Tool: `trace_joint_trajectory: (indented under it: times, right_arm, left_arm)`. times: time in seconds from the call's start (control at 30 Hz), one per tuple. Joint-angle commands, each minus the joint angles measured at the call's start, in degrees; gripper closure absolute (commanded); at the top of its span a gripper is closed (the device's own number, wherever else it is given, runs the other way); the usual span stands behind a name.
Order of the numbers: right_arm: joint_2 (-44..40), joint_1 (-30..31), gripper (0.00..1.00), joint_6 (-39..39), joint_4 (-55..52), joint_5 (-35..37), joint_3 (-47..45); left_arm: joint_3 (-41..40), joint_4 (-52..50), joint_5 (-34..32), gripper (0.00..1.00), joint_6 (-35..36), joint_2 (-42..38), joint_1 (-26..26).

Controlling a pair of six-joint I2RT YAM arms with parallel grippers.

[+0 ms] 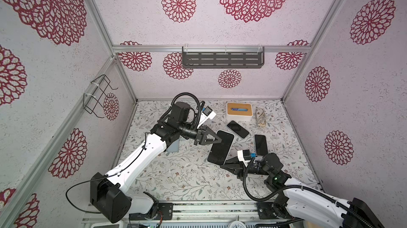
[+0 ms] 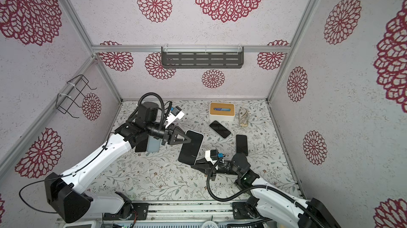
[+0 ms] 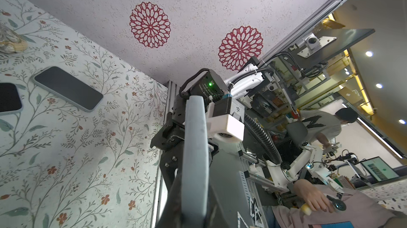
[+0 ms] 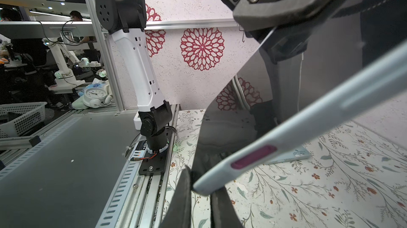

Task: Take the phone out of the phone case
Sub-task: Remove the phone case from the phone.

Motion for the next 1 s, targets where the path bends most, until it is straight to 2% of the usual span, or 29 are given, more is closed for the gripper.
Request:
trace_joint_trajectory:
  times: [0.0,0.17,0.3,0.37,0.83,0.87,0.97]
  right_arm:
    - [-2.0,0.7,0.94,-8.2,11.1,3.9,1.8]
    - [-2.6,0.8,0.94,-9.2,14.4,7.8,0.6]
    - [-4.3,0.8,0.94,-10.8,16.6,13.0,-1.5]
    - [-5.2,0.8,0.94,-11.8,16.6,14.5,-2.0]
    - [-6.6,0.7,0.94,-15.3,16.7,20.7,-2.7]
    - [-6.9,0.7,0.92,-14.8,17.2,21.0,-3.2]
    - [-8.8,0.7,0.78,-11.0,17.2,22.8,-4.9]
  left_arm:
    - [-2.3,6.5,-3.5,1.00,-8.5,2.3,-0.5]
    - [-4.6,12.6,-3.0,1.00,-14.0,3.7,-1.3]
    - [-8.8,26.6,-1.7,1.00,-25.3,4.3,-1.9]
    - [-9.4,29.4,-1.5,1.00,-28.0,4.9,-2.1]
    - [-10.1,38.1,-1.9,1.00,-35.4,8.6,-5.4]
    - [-10.4,39.3,-1.8,1.00,-36.1,8.4,-5.2]
    - [-12.4,46.7,-2.4,1.00,-41.2,7.5,-4.3]
